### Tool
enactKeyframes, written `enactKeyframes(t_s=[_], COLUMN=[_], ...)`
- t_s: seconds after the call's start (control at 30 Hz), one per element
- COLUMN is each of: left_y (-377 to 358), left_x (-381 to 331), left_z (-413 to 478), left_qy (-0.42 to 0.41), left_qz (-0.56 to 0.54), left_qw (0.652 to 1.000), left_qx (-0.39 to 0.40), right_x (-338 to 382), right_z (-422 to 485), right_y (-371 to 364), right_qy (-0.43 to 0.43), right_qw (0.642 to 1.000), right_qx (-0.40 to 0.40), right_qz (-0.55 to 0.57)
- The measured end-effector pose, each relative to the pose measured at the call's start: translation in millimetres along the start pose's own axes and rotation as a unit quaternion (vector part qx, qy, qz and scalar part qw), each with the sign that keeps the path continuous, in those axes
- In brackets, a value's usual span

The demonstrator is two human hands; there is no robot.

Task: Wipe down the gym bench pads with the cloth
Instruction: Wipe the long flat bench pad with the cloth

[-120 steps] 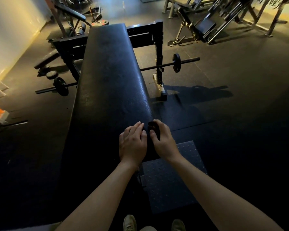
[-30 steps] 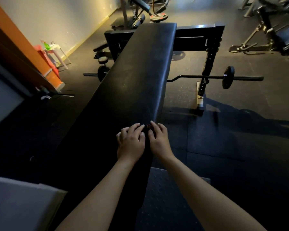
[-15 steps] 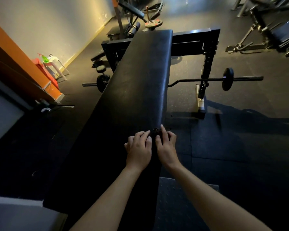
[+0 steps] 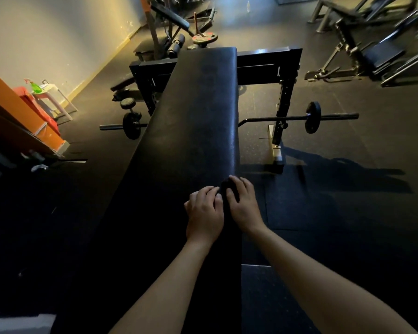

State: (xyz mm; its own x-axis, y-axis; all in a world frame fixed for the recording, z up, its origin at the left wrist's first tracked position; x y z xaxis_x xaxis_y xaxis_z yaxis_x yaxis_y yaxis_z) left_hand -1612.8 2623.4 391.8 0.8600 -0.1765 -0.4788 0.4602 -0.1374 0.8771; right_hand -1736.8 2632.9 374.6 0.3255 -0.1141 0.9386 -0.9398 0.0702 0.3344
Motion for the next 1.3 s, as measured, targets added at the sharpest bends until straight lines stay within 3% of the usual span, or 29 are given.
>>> enactKeyframes(t_s=[0.17,0.47,0.73,0.93,1.07,1.3], left_y=[-3,-5,-5,-5,-6,-8], left_x=[1,0,-2,0,-1,-5], left_z=[2,5,5,4,7,18], left_qy=[-0.006,-0.017,-0.015,-0.015,-0.002,0.043], left_qz=[-0.005,0.022,0.012,0.027,0.032,0.018], left_qw=[1.0,1.0,1.0,0.999,0.999,0.999], left_qx=[-0.009,-0.002,0.001,0.019,0.02,0.024], right_x=[-13,4,-7,2,8,-6], right_z=[-33,36,-22,34,63,21], right_y=[-8,7,-5,9,12,3], right_qy=[0.01,-0.022,0.019,-0.018,-0.03,0.013], right_qw=[0.999,1.0,0.999,0.998,0.998,1.0], right_qx=[0.029,0.0,-0.012,-0.035,-0.042,-0.022], right_qz=[0.026,-0.017,-0.039,-0.047,-0.04,-0.01])
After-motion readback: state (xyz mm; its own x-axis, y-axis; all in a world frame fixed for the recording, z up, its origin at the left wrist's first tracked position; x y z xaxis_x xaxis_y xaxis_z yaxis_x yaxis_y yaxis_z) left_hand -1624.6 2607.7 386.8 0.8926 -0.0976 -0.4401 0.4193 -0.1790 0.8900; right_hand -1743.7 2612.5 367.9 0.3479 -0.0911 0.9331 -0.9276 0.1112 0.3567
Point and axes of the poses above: each hand's wrist, its own z-axis towards the middle knuckle, its own y-axis out of the back of the hand, x = y × z, the point moved 3 cm from there along z, towards the middle knuckle, and after that the axes turned 12 degrees about x, right-handed, at the moved point
